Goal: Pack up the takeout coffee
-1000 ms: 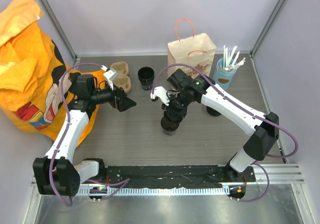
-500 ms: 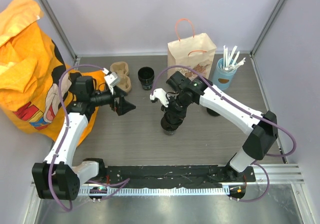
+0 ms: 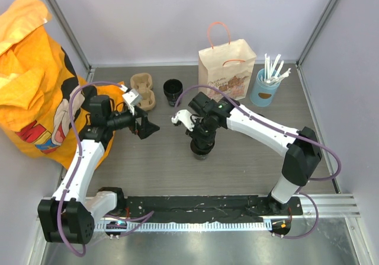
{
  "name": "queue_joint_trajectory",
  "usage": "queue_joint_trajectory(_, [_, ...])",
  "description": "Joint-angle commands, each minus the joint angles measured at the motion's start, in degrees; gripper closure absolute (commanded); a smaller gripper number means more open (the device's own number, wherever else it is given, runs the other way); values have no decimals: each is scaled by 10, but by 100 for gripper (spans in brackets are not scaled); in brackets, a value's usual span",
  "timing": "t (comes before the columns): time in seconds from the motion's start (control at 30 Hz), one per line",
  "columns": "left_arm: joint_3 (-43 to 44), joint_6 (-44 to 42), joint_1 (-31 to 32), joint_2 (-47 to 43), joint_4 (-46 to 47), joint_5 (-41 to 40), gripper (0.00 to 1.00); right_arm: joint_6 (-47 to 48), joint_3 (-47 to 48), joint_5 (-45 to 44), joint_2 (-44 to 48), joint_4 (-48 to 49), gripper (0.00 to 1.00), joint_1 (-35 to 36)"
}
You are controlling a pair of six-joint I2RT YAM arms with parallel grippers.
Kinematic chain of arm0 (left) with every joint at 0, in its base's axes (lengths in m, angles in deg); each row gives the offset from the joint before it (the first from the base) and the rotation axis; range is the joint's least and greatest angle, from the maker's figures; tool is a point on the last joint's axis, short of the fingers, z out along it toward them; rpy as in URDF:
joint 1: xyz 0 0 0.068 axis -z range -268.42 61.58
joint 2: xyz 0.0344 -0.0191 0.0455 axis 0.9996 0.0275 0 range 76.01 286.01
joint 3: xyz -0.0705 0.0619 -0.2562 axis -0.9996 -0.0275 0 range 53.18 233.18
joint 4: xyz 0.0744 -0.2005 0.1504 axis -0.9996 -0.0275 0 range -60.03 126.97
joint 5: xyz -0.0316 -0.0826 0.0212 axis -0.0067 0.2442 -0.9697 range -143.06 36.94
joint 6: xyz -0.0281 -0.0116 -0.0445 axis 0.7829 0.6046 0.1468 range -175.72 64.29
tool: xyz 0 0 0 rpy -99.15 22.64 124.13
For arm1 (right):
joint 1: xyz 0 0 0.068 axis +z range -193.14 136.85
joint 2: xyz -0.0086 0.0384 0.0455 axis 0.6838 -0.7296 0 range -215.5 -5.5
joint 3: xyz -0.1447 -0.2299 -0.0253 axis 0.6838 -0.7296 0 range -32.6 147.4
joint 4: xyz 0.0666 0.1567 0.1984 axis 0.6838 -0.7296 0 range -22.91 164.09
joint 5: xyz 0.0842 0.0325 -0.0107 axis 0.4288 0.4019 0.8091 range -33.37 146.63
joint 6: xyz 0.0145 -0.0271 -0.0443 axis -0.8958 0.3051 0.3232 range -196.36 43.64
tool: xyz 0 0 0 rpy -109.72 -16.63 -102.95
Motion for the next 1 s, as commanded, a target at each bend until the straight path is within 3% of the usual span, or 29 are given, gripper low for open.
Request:
queue_joint_trajectory(0.0, [12,0,0,-13,22,-6,0,-10,13,-24,-13,14,99,19])
queue_joint_trajectory(0.97, [5,7,-7,-14,31,1,0,37,41,-54,-46,-28,99,51])
